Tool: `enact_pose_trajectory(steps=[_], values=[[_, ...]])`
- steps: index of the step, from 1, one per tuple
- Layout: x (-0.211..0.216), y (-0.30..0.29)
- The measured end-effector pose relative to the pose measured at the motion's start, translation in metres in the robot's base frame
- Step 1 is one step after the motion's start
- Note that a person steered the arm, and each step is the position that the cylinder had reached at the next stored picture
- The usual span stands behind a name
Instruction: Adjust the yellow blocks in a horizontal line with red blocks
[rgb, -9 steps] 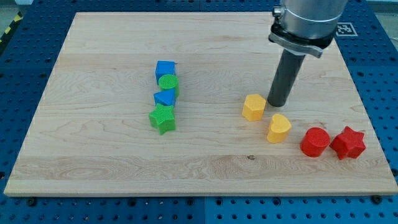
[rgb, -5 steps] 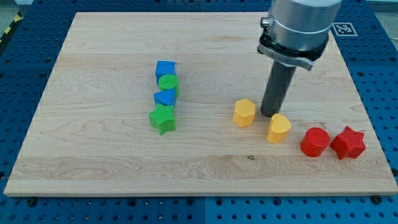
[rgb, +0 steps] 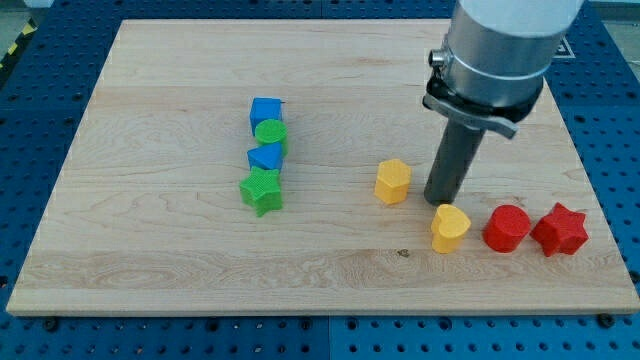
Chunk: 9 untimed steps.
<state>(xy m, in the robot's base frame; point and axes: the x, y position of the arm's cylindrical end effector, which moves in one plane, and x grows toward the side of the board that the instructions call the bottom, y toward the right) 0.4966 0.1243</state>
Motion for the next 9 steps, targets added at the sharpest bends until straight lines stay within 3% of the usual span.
enact_pose_trajectory(steps=[1, 3, 8, 9], values=[[-0.031, 0.0], [-0.034, -0.061], [0.029, -0.082], [0.018, -0.097]])
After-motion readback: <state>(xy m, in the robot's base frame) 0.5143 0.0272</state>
